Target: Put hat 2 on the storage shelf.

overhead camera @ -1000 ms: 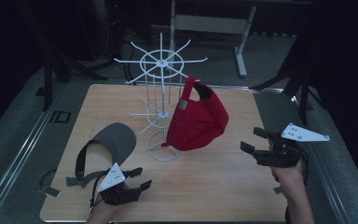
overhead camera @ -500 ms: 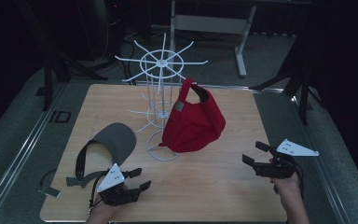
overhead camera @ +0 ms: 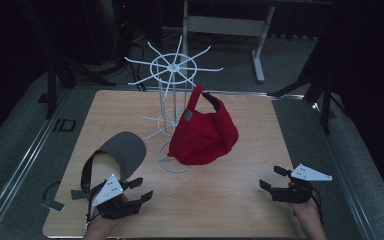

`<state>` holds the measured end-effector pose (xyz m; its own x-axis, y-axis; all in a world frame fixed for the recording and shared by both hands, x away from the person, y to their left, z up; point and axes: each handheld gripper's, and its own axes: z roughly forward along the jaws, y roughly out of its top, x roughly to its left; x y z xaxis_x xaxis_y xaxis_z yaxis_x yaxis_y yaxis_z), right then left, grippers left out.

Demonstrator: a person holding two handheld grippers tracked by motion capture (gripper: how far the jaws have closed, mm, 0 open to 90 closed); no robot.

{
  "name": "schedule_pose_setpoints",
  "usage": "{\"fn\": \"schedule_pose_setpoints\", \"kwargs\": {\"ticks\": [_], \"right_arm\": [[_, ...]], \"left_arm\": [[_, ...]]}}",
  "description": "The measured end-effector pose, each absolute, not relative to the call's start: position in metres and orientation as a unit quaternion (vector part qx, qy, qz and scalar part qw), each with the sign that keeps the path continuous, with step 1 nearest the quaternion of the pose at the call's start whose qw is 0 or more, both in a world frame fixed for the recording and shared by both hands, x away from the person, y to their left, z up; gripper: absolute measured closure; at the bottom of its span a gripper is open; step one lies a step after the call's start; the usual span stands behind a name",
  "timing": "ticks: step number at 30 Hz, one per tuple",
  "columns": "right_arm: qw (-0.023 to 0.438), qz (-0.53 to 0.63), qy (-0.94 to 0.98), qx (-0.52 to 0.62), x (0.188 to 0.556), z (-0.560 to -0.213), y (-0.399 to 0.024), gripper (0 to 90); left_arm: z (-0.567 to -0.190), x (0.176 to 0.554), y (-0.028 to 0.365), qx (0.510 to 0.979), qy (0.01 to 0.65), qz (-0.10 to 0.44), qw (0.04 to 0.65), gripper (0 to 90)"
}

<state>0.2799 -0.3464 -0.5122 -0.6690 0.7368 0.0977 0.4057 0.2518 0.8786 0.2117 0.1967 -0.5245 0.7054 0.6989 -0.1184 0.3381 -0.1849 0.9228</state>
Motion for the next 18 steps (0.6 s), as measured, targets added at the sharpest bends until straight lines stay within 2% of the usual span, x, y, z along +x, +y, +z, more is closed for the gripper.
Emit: {"fn": "schedule_pose_setpoints", "kwargs": {"ticks": [18], "right_arm": [[0.197,0.467,0.758,0.41,0.276,-0.535,-0.371,14.2]], "left_arm": [[-0.526,0.182,0.278,0.719,0.432,0.254,0.482,41.4]]}}
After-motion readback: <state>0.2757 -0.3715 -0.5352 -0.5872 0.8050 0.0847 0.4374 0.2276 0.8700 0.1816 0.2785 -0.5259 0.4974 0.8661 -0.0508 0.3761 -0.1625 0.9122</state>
